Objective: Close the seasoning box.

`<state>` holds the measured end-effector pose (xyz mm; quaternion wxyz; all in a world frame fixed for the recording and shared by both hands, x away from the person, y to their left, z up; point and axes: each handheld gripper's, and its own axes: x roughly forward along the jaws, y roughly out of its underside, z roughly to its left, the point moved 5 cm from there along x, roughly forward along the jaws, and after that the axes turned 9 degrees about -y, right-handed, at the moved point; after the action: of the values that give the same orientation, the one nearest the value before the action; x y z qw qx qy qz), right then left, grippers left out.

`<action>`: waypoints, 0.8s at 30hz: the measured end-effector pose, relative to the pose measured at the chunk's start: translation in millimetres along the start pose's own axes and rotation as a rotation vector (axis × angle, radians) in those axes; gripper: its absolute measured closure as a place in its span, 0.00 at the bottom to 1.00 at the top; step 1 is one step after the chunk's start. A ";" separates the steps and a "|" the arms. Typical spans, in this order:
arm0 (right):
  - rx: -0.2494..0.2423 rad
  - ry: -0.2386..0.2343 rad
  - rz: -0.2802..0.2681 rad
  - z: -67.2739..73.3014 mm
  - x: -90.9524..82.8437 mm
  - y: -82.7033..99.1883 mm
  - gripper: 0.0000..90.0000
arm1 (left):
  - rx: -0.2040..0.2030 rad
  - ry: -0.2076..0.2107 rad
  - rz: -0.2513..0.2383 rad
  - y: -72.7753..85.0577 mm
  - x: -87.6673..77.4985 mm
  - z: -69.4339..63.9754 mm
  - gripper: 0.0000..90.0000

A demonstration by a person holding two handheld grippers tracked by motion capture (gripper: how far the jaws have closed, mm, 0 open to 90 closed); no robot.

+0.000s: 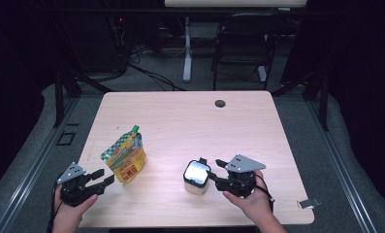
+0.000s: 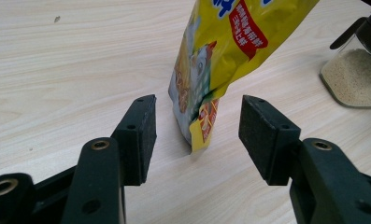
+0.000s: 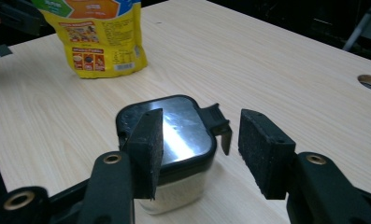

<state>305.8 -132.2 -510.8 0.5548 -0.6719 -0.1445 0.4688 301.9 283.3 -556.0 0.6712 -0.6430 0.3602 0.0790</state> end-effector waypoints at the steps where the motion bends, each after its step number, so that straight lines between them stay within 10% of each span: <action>1: -0.001 0.006 0.008 -2.5 -2.9 1.0 0.56 | 0.000 -0.003 0.000 0.1 -0.3 0.6 0.52; 24: 0.188 0.211 -0.031 -53.0 -51.6 46.4 0.53 | -0.022 -0.028 0.001 3.7 1.7 9.6 0.52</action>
<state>305.9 -217.3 -530.3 0.6348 -0.6602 -0.0512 0.3982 304.7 292.1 -560.8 0.6692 -0.6489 0.3500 0.0923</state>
